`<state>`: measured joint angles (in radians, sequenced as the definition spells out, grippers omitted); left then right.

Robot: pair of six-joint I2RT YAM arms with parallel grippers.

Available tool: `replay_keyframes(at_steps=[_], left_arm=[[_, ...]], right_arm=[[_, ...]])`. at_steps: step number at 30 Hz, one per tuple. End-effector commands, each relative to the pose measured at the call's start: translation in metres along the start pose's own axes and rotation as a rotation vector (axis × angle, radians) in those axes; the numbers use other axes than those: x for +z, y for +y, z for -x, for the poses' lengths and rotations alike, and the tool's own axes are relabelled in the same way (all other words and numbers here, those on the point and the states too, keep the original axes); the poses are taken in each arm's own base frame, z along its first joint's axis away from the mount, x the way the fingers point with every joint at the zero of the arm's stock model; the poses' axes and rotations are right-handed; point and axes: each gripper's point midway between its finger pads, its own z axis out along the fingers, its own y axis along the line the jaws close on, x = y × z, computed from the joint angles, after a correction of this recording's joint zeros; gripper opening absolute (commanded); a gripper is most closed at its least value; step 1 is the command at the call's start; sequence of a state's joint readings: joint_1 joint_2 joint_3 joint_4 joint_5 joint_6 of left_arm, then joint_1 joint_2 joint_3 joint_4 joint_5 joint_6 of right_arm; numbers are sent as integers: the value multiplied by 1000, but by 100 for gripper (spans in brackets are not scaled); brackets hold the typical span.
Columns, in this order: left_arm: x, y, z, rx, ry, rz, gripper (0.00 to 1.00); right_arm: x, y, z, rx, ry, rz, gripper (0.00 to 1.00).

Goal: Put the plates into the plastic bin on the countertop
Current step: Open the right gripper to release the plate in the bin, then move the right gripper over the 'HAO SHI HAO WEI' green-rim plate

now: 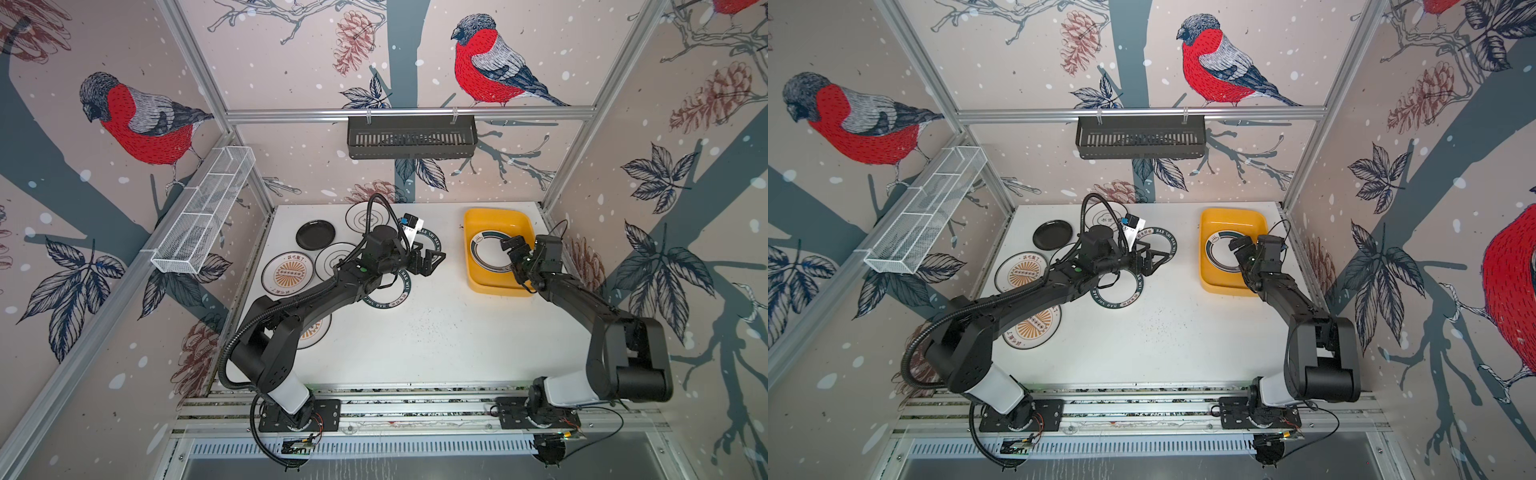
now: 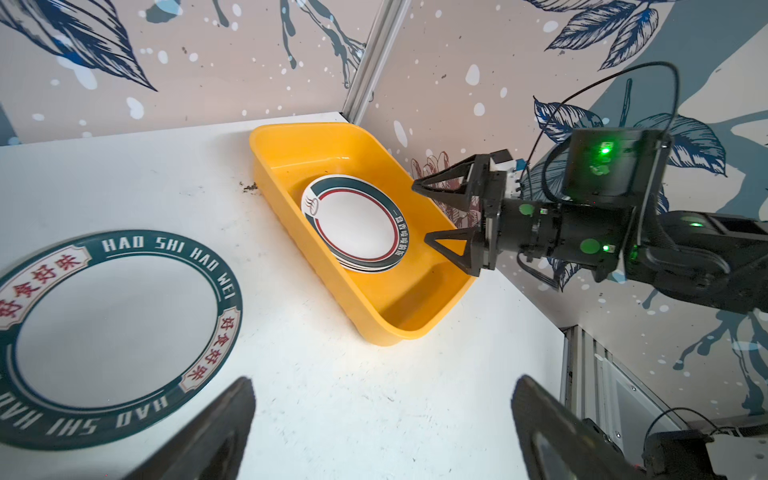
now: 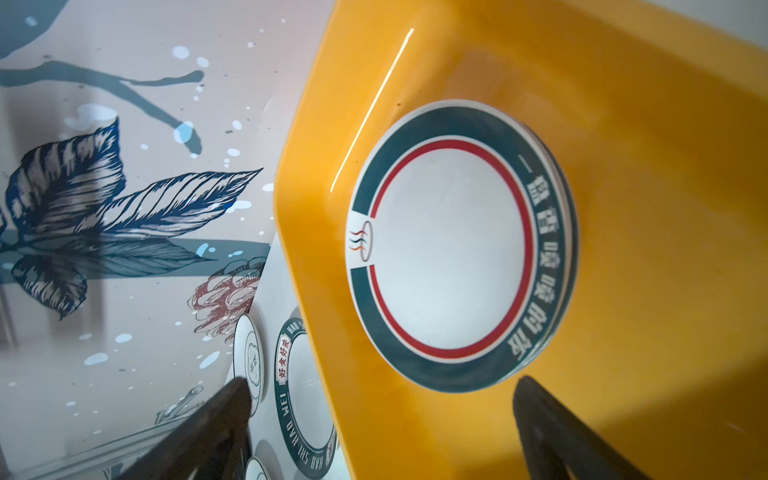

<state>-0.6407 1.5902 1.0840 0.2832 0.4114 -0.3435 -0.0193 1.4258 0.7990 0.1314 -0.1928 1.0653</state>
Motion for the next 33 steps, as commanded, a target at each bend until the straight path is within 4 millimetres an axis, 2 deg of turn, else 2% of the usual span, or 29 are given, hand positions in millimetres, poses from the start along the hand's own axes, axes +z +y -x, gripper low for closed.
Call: replay_keyframes(at_steps=[1,4,5,9,13,16,22,25,30,33], left_arm=[[-14,4,8,-16,-45,40,97],[-32,14,10,-34,-80,102,97],[-37,19,3,-47,-80,125,96],[-62,33,-4,-89,-101,200,97],[-83,39,-15,-100,-96,263,96],[-100,37,-21,-113,-115,284,96],[-125,32,-32,-160,-110,308,96],[-130,27,-44,-193,-107,276,97],[-137,23,-60,-221,-73,265,96],[-143,23,-62,-231,-82,272,96]], right_arm=[[-13,18,-2,-116,-35,0,100],[-26,38,-13,-179,-35,14,100],[-30,44,-19,-200,-34,20,100],[-42,74,-55,-283,6,94,100],[-42,81,-91,-304,57,106,100],[-31,86,-118,-322,141,133,100],[5,90,-164,-417,268,33,100],[19,95,-186,-468,301,19,100],[30,103,-222,-518,335,26,100],[38,100,-233,-570,324,-40,100]])
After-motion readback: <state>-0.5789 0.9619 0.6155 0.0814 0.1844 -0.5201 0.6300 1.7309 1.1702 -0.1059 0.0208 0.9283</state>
